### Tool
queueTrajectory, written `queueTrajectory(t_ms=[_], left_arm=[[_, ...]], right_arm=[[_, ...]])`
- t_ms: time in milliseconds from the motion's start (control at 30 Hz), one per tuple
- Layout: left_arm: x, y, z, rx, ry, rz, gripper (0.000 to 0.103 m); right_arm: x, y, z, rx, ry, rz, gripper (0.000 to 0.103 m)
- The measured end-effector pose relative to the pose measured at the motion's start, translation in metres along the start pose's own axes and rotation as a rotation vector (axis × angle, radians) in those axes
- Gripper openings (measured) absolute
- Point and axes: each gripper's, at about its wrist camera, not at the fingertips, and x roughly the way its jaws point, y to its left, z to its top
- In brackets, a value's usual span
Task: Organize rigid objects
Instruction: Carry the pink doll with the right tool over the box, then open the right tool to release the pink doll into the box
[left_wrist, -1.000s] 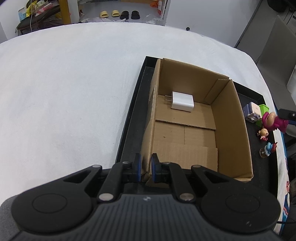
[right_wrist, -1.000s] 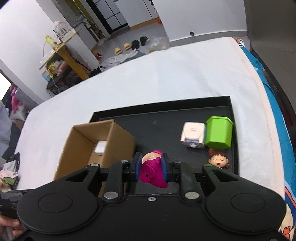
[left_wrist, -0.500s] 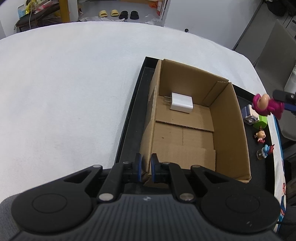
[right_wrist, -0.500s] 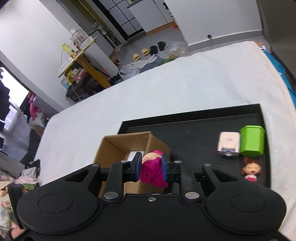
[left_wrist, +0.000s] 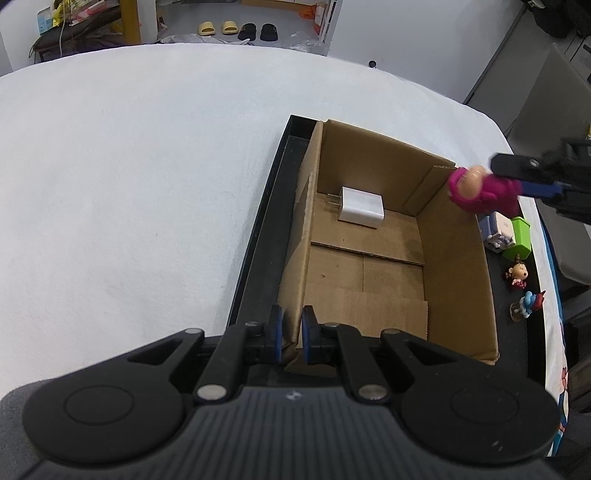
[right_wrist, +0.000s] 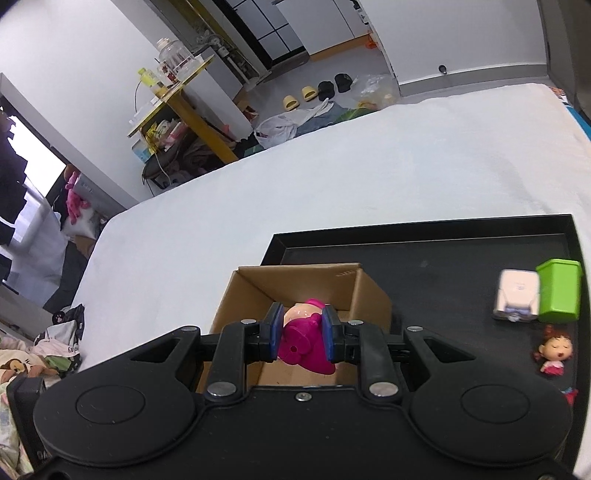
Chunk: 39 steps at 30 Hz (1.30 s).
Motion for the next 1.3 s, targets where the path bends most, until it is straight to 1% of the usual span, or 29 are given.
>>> queueTrajectory(t_ms=[133, 200, 233, 267, 467, 500, 600, 667, 800, 867, 933, 1033, 1100, 1233, 1300], left_arm=[[0.0, 0.0, 0.0, -0.004, 0.0, -0.003, 0.009], [0.0, 0.001, 0.0, -0.009, 0.0, -0.004, 0.009], [0.0, 0.002, 0.0, -0.01, 0.0, -0.003, 0.009], [0.0, 0.002, 0.0, -0.011, 0.0, -0.003, 0.009], [0.0, 0.002, 0.0, -0.017, 0.0, -0.001, 0.009], [0.0, 0.002, 0.0, -0.016, -0.001, -0.001, 0.009], [0.0, 0.002, 0.0, -0.017, 0.0, 0.0, 0.009], [0.0, 0.001, 0.0, -0.015, -0.001, 0.002, 0.009], [0.0, 0.0, 0.0, -0.014, -0.002, 0.008, 0.009], [0.0, 0.0, 0.0, -0.018, -0.002, 0.008, 0.009], [0.001, 0.0, 0.0, -0.016, -0.003, 0.012, 0.009], [0.0, -0.001, 0.0, -0.014, -0.002, 0.015, 0.009], [0.0, -0.002, 0.0, -0.016, -0.001, 0.019, 0.009], [0.001, -0.004, -0.001, -0.01, -0.011, 0.035, 0.009], [0.001, -0.005, -0.001, -0.009, -0.015, 0.04, 0.009]], right_arm=[[0.012, 0.007, 0.002, -0.01, -0.011, -0.017, 0.023], [0.017, 0.012, 0.003, -0.033, -0.01, -0.047, 0.025], [0.018, 0.014, 0.003, -0.044, -0.009, -0.06, 0.028], [0.018, 0.016, 0.001, -0.054, -0.009, -0.07, 0.031], [0.003, 0.015, -0.002, -0.097, 0.017, -0.112, 0.032], [-0.002, 0.012, -0.002, -0.098, 0.021, -0.114, 0.033], [-0.015, 0.006, -0.001, -0.105, 0.024, -0.129, 0.039], [-0.023, 0.002, 0.0, -0.116, 0.025, -0.144, 0.047], [-0.043, -0.011, 0.0, -0.117, 0.03, -0.154, 0.051], [-0.052, -0.019, 0.0, -0.114, 0.03, -0.165, 0.055], [-0.059, -0.027, -0.001, -0.111, 0.036, -0.18, 0.057], [-0.066, -0.037, -0.002, -0.107, 0.046, -0.199, 0.058], [-0.07, -0.044, -0.003, -0.102, 0.046, -0.201, 0.058], [-0.076, -0.056, -0.005, -0.089, 0.035, -0.199, 0.062], [-0.077, -0.064, -0.008, -0.08, 0.038, -0.195, 0.062]])
